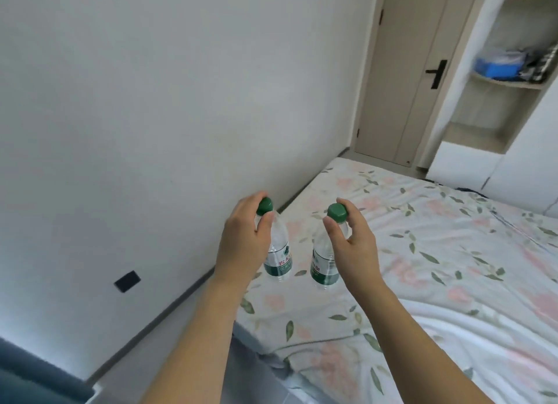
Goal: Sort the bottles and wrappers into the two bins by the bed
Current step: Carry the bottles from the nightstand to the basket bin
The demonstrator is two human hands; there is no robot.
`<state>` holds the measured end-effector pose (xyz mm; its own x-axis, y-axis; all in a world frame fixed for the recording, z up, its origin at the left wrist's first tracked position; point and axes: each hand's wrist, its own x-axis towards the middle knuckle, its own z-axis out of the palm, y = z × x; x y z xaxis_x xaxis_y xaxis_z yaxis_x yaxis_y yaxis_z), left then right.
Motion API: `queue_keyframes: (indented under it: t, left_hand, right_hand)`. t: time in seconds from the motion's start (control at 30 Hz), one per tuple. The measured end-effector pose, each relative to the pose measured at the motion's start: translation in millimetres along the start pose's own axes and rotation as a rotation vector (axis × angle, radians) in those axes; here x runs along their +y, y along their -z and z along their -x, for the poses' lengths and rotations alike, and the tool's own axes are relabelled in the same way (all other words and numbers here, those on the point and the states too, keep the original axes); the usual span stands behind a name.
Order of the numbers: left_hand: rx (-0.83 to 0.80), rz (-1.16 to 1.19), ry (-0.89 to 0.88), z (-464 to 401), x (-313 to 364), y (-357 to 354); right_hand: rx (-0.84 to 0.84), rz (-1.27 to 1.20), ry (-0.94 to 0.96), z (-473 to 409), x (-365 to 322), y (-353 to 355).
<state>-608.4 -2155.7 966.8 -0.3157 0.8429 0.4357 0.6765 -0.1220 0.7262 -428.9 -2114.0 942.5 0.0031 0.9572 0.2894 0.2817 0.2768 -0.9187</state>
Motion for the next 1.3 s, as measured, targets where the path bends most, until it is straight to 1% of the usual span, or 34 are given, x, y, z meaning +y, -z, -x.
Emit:
queue_keyframes:
  t: [0.23,0.37,0.47,0.63,0.77,0.97,1.13,1.3]
  left_hand:
    - [0.197,-0.087,0.178,-14.0,-83.8,89.5]
    - [0.279,-0.107,0.269,-29.9,-126.2,118.3]
    - [0.316,-0.125,0.303,-55.1,-152.7,129.1]
    - [0.311,-0.166,0.296,-120.2,-184.8,138.1]
    - [0.297,-0.198,0.277,-176.0,-210.8,144.0]
    - [0.291,-0.210,0.261,-234.3,-257.0,160.1]
    - [0.275,-0.153,0.239,-281.6,-303.1,176.5]
    - [0.150,-0.074,0.144,-355.7,-364.2,190.0]
  right_hand:
    - [-0.279,-0.064,0.067,-22.4,-25.7,-139.4]
    - [-0.360,-0.117,0.082,-40.6,-31.8,-202.9]
    - [-0.391,-0.132,0.110,-64.2,-34.0,-243.3]
    - [-0.390,-0.188,0.118,-122.4,-42.6,-298.2]
    - [-0.423,-0.202,0.135,-166.8,-47.2,-342.2]
    - [-0.422,-0.232,0.108,-211.7,-47.8,-406.8]
    - [-0.392,-0.211,0.098,-241.8,-48.1,-462.0]
    - [-0.262,-0.181,0.065,-282.0,-48.4,-523.8]
